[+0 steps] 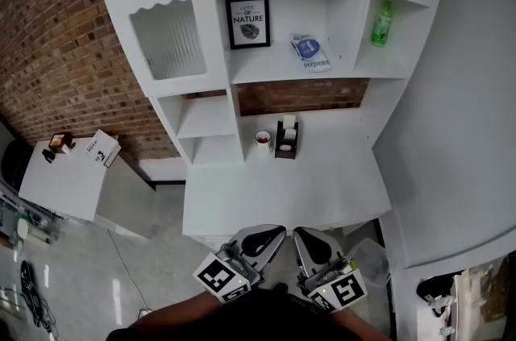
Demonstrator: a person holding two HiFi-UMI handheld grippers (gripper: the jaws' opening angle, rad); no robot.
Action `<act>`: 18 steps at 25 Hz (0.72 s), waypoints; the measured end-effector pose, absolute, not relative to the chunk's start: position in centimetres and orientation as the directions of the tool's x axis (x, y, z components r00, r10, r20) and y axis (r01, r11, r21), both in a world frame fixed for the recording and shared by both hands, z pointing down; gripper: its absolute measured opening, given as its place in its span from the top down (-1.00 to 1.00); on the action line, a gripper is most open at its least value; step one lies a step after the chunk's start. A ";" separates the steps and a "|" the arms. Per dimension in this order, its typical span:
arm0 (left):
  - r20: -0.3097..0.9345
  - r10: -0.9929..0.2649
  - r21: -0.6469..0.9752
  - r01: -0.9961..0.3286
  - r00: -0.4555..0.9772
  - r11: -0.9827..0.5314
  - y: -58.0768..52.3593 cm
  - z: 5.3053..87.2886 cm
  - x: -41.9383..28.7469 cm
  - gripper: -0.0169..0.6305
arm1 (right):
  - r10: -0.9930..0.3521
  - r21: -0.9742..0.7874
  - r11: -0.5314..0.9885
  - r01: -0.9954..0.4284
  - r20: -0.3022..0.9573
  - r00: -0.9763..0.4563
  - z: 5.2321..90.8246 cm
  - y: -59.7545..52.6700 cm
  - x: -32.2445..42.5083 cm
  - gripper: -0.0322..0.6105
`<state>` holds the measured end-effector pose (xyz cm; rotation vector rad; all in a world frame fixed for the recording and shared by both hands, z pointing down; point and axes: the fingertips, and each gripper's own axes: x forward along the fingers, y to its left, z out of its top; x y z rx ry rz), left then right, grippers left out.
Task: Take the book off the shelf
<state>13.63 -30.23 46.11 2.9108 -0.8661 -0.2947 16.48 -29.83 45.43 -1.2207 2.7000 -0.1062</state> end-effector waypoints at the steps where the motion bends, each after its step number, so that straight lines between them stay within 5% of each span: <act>1: -0.155 -0.542 0.146 -0.524 0.826 -0.839 -30.5 46.4 14.0 0.92 | -0.752 -0.137 0.659 -0.740 -0.121 -0.647 45.7 -30.2 16.7 0.85; 18: -0.154 -0.486 0.120 -0.472 0.860 -0.873 -41.0 45.8 10.8 0.92 | -0.712 -0.124 0.699 -0.704 -0.200 -0.673 41.1 -41.7 12.1 0.85</act>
